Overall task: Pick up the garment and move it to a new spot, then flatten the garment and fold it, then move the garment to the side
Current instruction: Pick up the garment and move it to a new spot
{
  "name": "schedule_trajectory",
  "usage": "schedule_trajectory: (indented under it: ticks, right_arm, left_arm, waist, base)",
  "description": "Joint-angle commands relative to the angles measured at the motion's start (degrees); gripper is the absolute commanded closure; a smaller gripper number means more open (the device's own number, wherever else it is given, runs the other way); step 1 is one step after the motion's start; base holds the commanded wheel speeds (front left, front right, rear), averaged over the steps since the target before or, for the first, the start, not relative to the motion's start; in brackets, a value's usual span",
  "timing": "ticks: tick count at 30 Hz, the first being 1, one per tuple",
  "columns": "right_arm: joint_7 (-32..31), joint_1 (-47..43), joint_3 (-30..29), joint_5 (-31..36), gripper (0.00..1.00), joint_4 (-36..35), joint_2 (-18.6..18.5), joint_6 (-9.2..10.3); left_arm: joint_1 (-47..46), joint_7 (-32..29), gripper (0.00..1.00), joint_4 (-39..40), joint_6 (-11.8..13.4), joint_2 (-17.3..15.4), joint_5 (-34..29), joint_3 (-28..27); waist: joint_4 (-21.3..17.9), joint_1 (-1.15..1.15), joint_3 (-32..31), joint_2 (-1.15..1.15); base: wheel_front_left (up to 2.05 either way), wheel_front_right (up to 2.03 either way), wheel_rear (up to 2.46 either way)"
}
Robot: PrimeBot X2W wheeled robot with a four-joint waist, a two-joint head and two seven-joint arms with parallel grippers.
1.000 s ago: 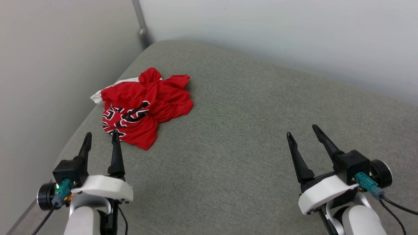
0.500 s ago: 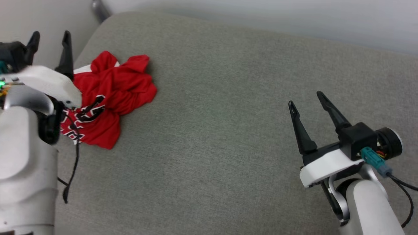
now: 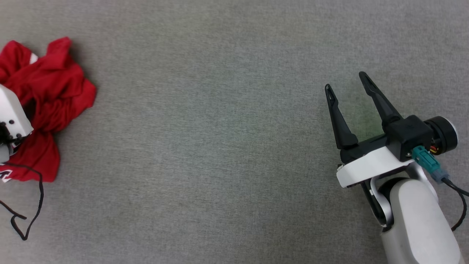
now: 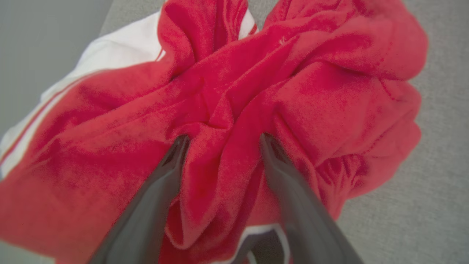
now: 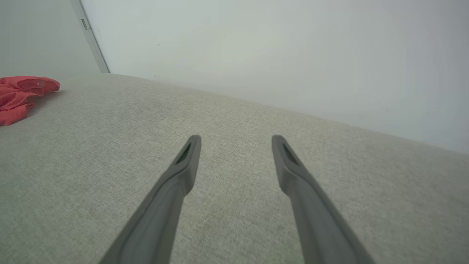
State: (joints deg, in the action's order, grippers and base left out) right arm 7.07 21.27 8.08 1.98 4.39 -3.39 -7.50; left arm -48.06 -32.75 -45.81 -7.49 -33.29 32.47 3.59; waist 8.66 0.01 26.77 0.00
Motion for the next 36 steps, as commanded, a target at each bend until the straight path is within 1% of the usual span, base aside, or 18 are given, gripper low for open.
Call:
schedule_trajectory:
  ticks: [1,7,8,9,10,12,16,17,18,19,23,24,26,29,30,33,35,36]
  right_arm:
    - [0.4,1.2,-0.1,-0.4,0.0,0.3,0.0,0.02]
    - [1.0,1.9,0.0,-0.7,0.0,1.0,0.0,0.03]
    - [1.1,2.0,0.0,-0.7,0.0,1.0,0.0,0.02]
    - [1.1,1.9,-0.1,-0.6,0.0,1.2,0.1,0.02]
    - [1.1,1.9,-0.2,-0.6,0.0,1.1,0.1,0.02]
    - [1.1,1.5,-0.5,-0.4,0.0,1.2,0.1,0.02]
    - [1.0,0.6,-0.9,-0.5,0.0,1.4,0.1,0.02]
    - [1.3,-0.2,-1.1,-0.8,0.0,1.6,0.2,0.02]
    - [1.5,-0.5,-1.2,-1.0,0.0,1.6,0.3,0.03]
    - [1.8,-0.9,-1.5,-1.3,0.0,1.9,0.3,0.03]
    - [2.1,-2.0,-1.9,-1.8,0.0,2.7,0.4,0.03]
    - [2.1,-2.0,-1.9,-1.8,0.0,2.7,0.4,0.03]
    - [2.4,-2.9,-2.4,-2.1,0.0,3.3,0.5,0.03]
    - [2.6,-4.1,-2.7,-2.6,0.0,3.8,0.5,0.03]
    - [2.6,-4.1,-2.7,-2.6,0.0,3.8,0.5,0.03]
    - [2.5,-6.0,-3.5,-3.8,0.0,3.7,0.5,0.03]
    - [2.4,-6.6,-3.8,-4.1,0.0,3.6,0.6,0.02]
    - [2.2,-7.6,-4.1,-4.5,0.0,3.4,0.6,0.02]
  left_arm:
    - [0.7,-1.4,0.0,-0.5,0.0,-0.4,1.2,0.4]
    - [2.8,-5.3,0.0,-3.8,0.0,0.2,5.3,0.1]
    - [3.1,-5.8,0.06,-4.5,0.0,0.4,5.8,-0.1]
    - [3.4,-6.2,0.65,-5.2,0.0,0.6,6.2,-0.1]
    - [3.5,-5.8,1.0,-5.5,0.0,0.5,6.4,-0.2]
    - [3.5,-4.5,1.0,-5.8,0.2,0.1,5.9,-0.1]
    - [1.7,1.4,1.0,-4.7,1.3,-1.7,3.7,0.2]
    - [0.0,7.2,1.0,-3.3,1.8,-2.6,1.4,0.9]
    - [-0.4,9.2,1.0,-3.0,2.0,-2.9,0.5,1.2]
    - [-1.3,14.0,1.0,-2.5,2.5,-3.0,-0.7,1.4]
    - [-3.3,22.4,1.0,-1.9,2.8,-3.0,-3.0,2.1]
    - [-3.3,22.4,1.0,-1.9,2.8,-3.0,-3.0,2.1]
    - [-4.8,28.2,1.0,-1.3,3.0,-2.6,-4.6,2.8]
    - [-6.3,33.3,1.0,-0.9,3.3,-1.6,-6.0,3.7]
    - [-6.3,33.3,1.0,-0.9,3.3,-1.6,-6.0,3.7]
    - [-7.7,38.5,1.0,-0.3,3.8,0.1,-7.4,4.9]
    - [-7.9,39.5,1.0,-0.3,3.9,0.8,-7.6,5.2]
    - [-7.9,41.3,1.0,-0.2,4.2,2.1,-8.1,6.0]
  waist:
    - [-1.1,-0.01,1.4,0.0]
    - [-2.1,-0.01,2.4,0.0]
    - [-2.2,-0.01,2.4,0.0]
    - [-2.3,-0.01,2.2,0.0]
    - [-2.4,-0.01,2.1,0.0]
    - [-2.5,-0.01,1.6,0.0]
    - [-2.2,-0.01,0.1,0.0]
    - [-1.8,-0.01,-1.6,0.0]
    - [-1.6,-0.01,-2.2,0.0]
    - [-1.3,-0.01,-3.7,0.0]
    - [-0.8,-0.01,-7.0,0.0]
    - [-0.8,-0.01,-7.0,0.0]
    - [-0.7,-0.01,-9.7,0.0]
    - [-1.0,-0.01,-12.3,0.0]
    - [-1.0,-0.01,-12.3,0.0]
    - [-2.0,-0.01,-15.5,0.0]
    - [-2.4,-0.01,-16.2,0.0]
    - [-3.3,-0.01,-17.7,0.0]
  base:
    - [0.0,0.0,0.0]
    - [0.0,0.0,0.0]
    - [0.0,0.0,0.0]
    - [0.0,0.0,0.0]
    - [0.0,0.0,0.0]
    - [0.0,0.0,0.0]
    - [0.0,0.0,0.0]
    - [0.0,0.0,0.0]
    - [0.0,0.0,0.0]
    - [0.0,0.0,0.0]
    - [0.0,0.0,0.0]
    - [0.0,0.0,0.0]
    - [0.0,0.0,0.0]
    - [0.0,0.0,0.0]
    - [0.0,0.0,0.0]
    - [0.0,0.0,0.0]
    - [0.0,0.0,0.0]
    - [0.0,0.0,0.0]
